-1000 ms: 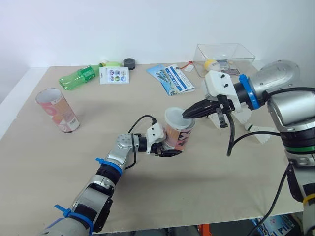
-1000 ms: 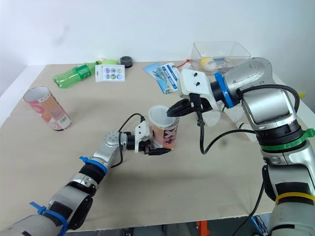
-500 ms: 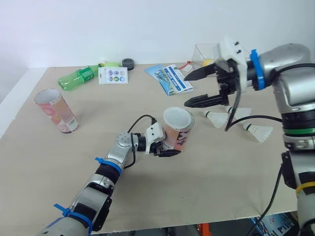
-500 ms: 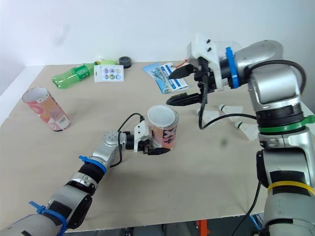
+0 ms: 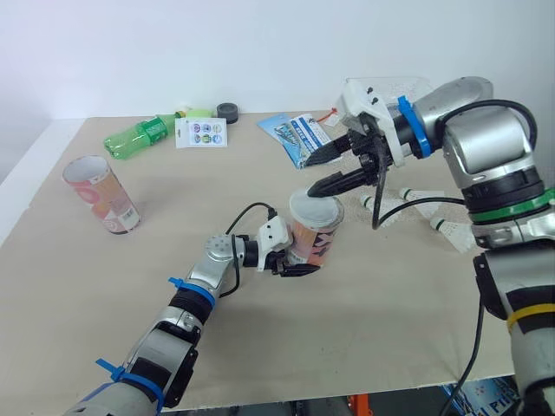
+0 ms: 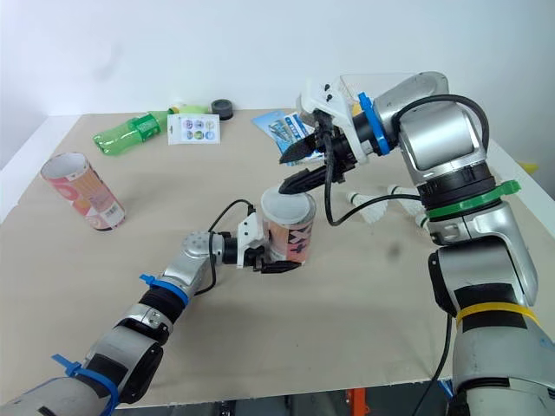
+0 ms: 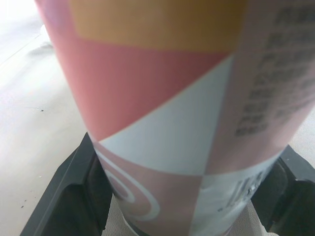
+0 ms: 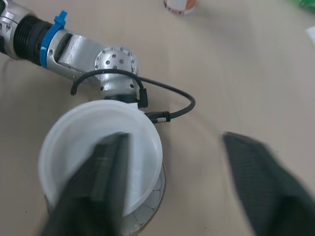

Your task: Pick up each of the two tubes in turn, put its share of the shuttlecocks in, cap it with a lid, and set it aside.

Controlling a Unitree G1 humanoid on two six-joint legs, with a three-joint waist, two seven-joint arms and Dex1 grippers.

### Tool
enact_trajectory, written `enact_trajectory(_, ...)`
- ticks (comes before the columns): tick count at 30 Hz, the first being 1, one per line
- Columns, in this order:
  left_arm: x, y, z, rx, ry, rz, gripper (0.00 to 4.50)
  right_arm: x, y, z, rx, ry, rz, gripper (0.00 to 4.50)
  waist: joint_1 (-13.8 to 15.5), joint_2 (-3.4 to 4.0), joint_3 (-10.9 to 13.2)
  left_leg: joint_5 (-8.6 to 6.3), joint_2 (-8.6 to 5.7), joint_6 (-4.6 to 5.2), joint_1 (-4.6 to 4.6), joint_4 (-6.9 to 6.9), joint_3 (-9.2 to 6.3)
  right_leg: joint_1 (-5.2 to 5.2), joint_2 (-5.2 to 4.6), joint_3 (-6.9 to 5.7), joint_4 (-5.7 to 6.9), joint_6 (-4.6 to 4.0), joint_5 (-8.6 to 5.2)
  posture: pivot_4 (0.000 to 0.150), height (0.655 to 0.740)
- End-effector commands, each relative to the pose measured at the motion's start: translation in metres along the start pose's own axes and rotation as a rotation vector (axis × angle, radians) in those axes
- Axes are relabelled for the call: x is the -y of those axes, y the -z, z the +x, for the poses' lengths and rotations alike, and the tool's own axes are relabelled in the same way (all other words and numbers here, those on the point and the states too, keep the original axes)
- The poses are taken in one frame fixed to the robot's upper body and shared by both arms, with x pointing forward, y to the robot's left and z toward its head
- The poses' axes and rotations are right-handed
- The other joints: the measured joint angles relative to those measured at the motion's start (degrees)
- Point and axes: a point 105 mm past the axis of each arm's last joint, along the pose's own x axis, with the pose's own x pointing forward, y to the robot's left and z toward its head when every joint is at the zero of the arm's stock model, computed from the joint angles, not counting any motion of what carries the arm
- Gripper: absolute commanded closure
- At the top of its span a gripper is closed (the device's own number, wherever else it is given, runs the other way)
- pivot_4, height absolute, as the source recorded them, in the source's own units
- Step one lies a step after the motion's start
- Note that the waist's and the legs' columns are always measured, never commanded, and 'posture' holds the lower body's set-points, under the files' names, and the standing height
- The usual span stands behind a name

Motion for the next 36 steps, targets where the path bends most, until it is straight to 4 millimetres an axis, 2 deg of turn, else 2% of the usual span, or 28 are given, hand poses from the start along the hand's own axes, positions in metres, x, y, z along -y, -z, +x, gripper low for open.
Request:
enact_trajectory(1,0.01,0.019,0.0,-0.059,0.026,-0.047,1.21,-0.003,-0.009,-0.005,-0.005,-0.03,-0.045,3.31,0.0,0.0,0.0,0.0,0.0,0.0,0.0,0.0,0.0,0.0,-0.01,0.0,0.0,0.0,0.0,0.15,0.74)
enact_trajectory(3,0.01,0.019,0.0,-0.058,0.025,-0.047,1.21,-0.002,-0.006,-0.004,-0.016,-0.026,-0.045,4.24,0.0,0.0,0.0,0.0,-0.01,0.0,-0.01,0.0,0.0,0.0,-0.01,0.0,0.0,0.0,0.0,0.15,0.74)
enact_trajectory(4,0.01,0.019,0.0,-0.058,0.025,-0.048,1.21,-0.002,-0.005,-0.004,-0.018,-0.027,-0.044,4.43,0.0,0.0,0.0,0.0,-0.01,0.0,-0.01,0.0,0.01,0.0,-0.02,0.0,0.0,0.0,0.0,0.15,0.74)
enact_trajectory(23,0.01,0.02,0.0,-0.064,0.029,-0.046,1.21,-0.021,-0.003,-0.018,0.0,-0.029,-0.118,4.43,0.0,0.0,0.0,0.0,-0.01,0.0,0.01,0.02,0.0,0.0,-0.01,0.0,0.03,0.0,0.0,0.15,0.74)
enact_trajectory(36,0.009,0.018,0.002,-0.058,0.037,-0.048,1.21,-0.012,-0.003,-0.016,0.011,0.039,-0.18,4.43,0.0,0.0,0.0,0.0,-0.02,0.0,0.02,0.05,0.0,0.03,-0.02,0.01,0.03,0.02,0.0,0.15,0.74)
